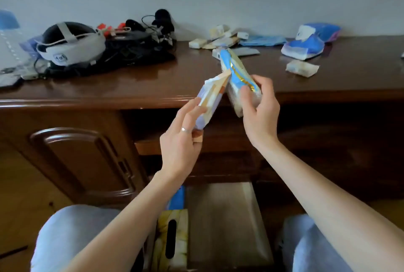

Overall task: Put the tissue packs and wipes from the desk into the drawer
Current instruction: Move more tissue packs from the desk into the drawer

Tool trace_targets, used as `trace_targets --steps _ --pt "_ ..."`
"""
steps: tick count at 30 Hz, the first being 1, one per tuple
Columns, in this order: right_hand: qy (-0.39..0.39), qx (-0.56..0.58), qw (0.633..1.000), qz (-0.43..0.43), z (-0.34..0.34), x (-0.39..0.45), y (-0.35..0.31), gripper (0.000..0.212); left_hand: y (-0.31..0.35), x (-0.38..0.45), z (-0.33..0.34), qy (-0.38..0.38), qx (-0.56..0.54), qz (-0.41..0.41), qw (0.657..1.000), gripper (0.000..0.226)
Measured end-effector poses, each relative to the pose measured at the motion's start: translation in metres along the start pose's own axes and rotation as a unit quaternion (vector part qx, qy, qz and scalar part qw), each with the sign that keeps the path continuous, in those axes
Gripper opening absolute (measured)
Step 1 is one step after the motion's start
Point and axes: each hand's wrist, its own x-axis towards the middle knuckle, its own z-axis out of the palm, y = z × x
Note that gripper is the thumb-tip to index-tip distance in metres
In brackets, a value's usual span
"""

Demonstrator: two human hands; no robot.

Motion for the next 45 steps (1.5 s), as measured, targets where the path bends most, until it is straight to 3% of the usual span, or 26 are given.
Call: trace_targets --steps 2,4,8,11,13,14,16,20,22,24,25,26,27,30,32,35,39,42,45 --pt "-0.003 0.017 1.0 -0.004 -0.012 -0.044 0.012 0.022 -0.008 -0.054 -0.002 -0.027 -0.009 0.035 0.999 0.044" --pt "-0.036 0.014 0.999 0.028 -0.021 -0.089 0.034 0.025 -0.017 -0.106 -0.001 -0.075 0.003 0.051 0.996 0.044" --pt "-0.097 -0.032 0.975 0.197 -0.025 -0.154 0.084 0.024 -0.031 -0.191 0.004 -0.188 0.038 0.033 0.981 0.049" --pt "-0.248 -0.152 0.895 0.339 -0.027 -0.181 0.125 0.023 -0.038 -0.235 0.008 -0.262 0.067 0.012 0.963 0.044" --pt "-0.336 -0.209 0.829 0.396 -0.031 -0.203 0.146 0.025 -0.041 -0.251 0.013 -0.36 0.109 -0.049 0.925 0.072" --pt "-0.36 -0.224 0.808 0.409 -0.033 -0.214 0.154 0.026 -0.042 -0.257 0.017 -0.408 0.125 -0.079 0.901 0.078" --pt "-0.382 -0.258 0.79 0.404 -0.037 -0.23 0.165 0.025 -0.046 -0.267 0.028 -0.451 0.144 -0.101 0.875 0.069" --pt "-0.365 -0.315 0.801 0.355 -0.046 -0.233 0.175 0.025 -0.047 -0.277 0.068 -0.497 0.202 -0.071 0.841 0.061" --pt "-0.362 -0.319 0.804 0.346 -0.053 -0.232 0.178 0.026 -0.045 -0.288 0.092 -0.575 0.202 -0.077 0.789 0.057" --pt "-0.373 -0.301 0.8 0.361 -0.06 -0.235 0.182 0.027 -0.046 -0.304 0.107 -0.681 0.164 -0.12 0.703 0.046" --pt "-0.378 -0.293 0.796 0.371 -0.064 -0.236 0.185 0.028 -0.046 -0.309 0.11 -0.729 0.132 -0.165 0.651 0.047" --pt "-0.382 -0.287 0.793 0.379 -0.066 -0.237 0.188 0.028 -0.047 -0.314 0.112 -0.75 0.104 -0.201 0.622 0.052" --pt "-0.385 -0.283 0.791 0.382 -0.068 -0.238 0.19 0.028 -0.05 -0.318 0.111 -0.744 0.101 -0.208 0.627 0.055" --pt "-0.397 -0.265 0.789 0.386 -0.072 -0.241 0.195 0.031 -0.063 -0.327 0.113 -0.673 0.177 -0.09 0.712 0.043" --pt "-0.413 -0.264 0.785 0.379 -0.072 -0.244 0.194 0.034 -0.07 -0.333 0.118 -0.657 0.178 -0.053 0.731 0.057" --pt "-0.431 -0.263 0.775 0.38 -0.071 -0.248 0.191 0.038 -0.07 -0.33 0.135 -0.694 0.184 -0.001 0.696 0.08" --pt "-0.432 -0.259 0.765 0.402 -0.069 -0.255 0.197 0.037 -0.08 -0.329 0.148 -0.747 0.239 0.026 0.619 0.088" --pt "-0.446 -0.27 0.756 0.395 -0.067 -0.262 0.204 0.044 -0.087 -0.329 0.143 -0.753 0.264 0.032 0.602 0.087" --pt "-0.44 -0.291 0.761 0.377 -0.062 -0.267 0.209 0.048 -0.085 -0.327 0.142 -0.744 0.269 0.036 0.611 0.084"
